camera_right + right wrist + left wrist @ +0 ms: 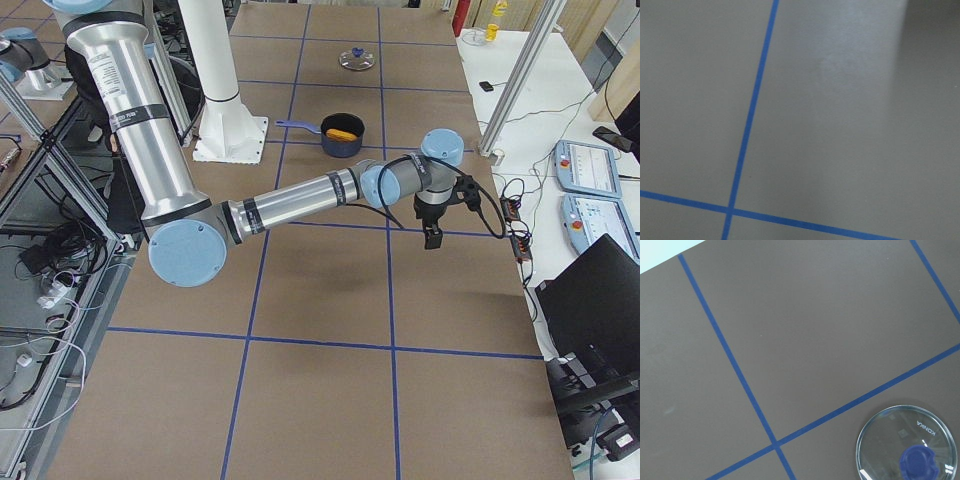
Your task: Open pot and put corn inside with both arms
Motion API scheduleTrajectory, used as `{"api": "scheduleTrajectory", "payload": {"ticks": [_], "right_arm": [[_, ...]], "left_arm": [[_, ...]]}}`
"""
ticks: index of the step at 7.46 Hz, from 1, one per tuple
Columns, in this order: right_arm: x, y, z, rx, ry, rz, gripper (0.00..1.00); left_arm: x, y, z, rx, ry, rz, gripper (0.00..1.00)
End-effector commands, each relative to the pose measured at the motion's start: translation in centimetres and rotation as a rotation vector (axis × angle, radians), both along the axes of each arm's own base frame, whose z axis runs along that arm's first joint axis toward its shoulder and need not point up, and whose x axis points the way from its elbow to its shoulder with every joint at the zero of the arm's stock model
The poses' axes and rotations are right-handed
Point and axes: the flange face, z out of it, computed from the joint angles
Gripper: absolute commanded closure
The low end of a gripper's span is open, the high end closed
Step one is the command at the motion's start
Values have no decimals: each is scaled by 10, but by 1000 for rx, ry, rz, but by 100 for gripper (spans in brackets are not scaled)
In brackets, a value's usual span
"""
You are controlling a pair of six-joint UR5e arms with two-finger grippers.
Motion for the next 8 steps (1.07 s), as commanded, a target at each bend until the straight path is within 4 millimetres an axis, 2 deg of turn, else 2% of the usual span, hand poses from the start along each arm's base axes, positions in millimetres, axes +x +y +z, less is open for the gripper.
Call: {"api": "scheduleTrajectory", "payload": {"ticks": [1,2,3,5,8], "right_arm": [[61,29,47,-36,-25,35,0],[79,45,63,-65,-62,54,0],[92,52,65,-69,-62,80,0],[93,58,71,-78,-58,82,0],[94,62,76,-81,-41,84,0]], "left_arm": [[-23,8,18,-6,-3,-5,2],[-30,28,45,-28,-2,-5,2],[-29,36,53,-35,-2,-4,2],[-33,48,66,-51,-2,-6,2],[-36,48,64,-50,-3,-13,2]]}}
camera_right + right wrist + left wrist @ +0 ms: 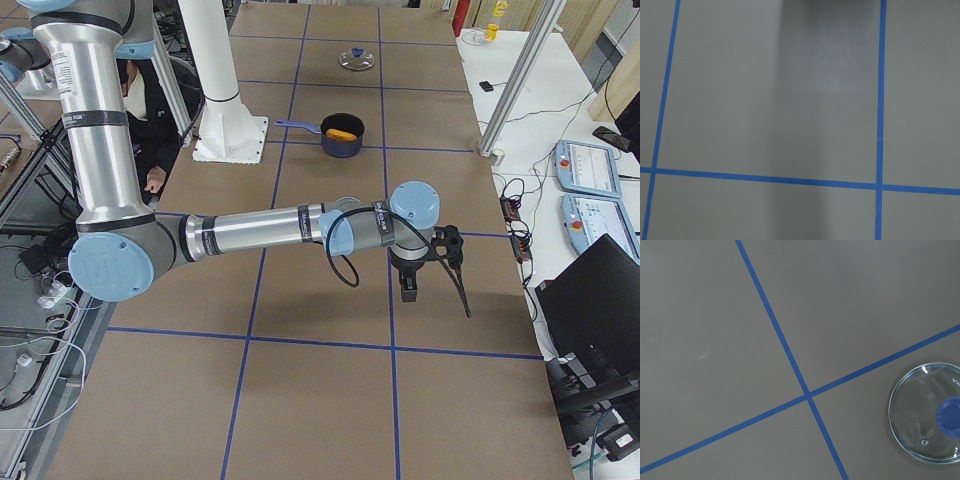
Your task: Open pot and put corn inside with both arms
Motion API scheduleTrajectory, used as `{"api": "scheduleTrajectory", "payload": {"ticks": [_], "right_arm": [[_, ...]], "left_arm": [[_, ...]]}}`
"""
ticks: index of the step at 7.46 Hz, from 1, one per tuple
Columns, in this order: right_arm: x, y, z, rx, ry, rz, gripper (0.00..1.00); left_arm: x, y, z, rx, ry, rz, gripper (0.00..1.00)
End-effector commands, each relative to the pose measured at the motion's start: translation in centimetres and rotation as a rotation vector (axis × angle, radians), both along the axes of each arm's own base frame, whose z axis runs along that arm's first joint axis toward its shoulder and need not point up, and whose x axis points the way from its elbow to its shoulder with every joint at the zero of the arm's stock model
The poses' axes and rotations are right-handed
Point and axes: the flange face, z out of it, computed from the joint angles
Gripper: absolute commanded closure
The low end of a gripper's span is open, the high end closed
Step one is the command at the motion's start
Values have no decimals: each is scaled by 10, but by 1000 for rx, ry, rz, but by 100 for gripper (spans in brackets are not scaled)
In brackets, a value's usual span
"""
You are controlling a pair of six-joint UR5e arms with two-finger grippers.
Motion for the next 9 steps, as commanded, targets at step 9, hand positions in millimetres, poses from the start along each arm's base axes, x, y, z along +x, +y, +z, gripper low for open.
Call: {"api": "scheduleTrajectory", "payload": {"ticks": [9], "right_arm": [[3,4,5,-1,41,8,0]], "left_arm": [[-12,73,40,-4,4,-43,2]]}}
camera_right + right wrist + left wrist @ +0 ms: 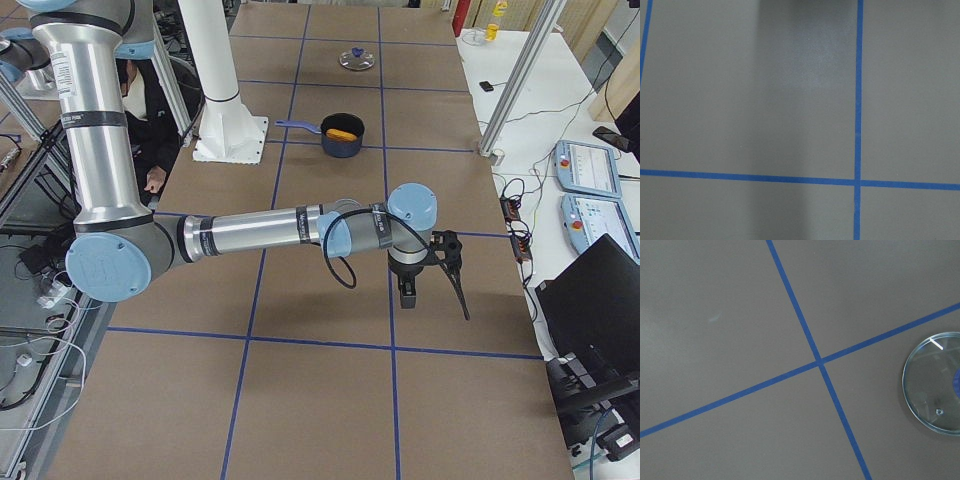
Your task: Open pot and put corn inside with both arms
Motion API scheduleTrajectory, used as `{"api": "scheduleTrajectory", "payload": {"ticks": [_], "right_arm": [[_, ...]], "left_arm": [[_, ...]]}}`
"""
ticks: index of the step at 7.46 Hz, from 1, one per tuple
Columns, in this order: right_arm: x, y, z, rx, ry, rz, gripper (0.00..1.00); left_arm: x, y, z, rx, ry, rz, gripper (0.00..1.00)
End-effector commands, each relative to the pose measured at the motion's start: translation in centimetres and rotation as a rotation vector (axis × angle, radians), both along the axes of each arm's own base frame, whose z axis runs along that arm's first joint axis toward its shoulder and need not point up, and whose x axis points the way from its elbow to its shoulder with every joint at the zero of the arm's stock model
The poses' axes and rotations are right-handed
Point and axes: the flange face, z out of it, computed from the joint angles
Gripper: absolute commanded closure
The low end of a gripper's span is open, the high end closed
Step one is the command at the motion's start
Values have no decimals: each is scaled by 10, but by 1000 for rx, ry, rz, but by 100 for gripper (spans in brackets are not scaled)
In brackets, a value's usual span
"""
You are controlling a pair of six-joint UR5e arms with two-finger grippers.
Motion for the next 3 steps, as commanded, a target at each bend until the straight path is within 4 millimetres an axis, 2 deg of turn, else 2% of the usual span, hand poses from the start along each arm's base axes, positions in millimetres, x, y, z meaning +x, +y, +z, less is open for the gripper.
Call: {"api": "scheduleTrajectory", "payload": {"ticks": [1,3], "right_arm": [[0,2,-4,7,-2,0,0],[0,-1,-6,6,2,1,0]], "left_arm": [[1,2,-2,-6,0,-13,1],[1,3,-6,-4,2,-18,1]]}}
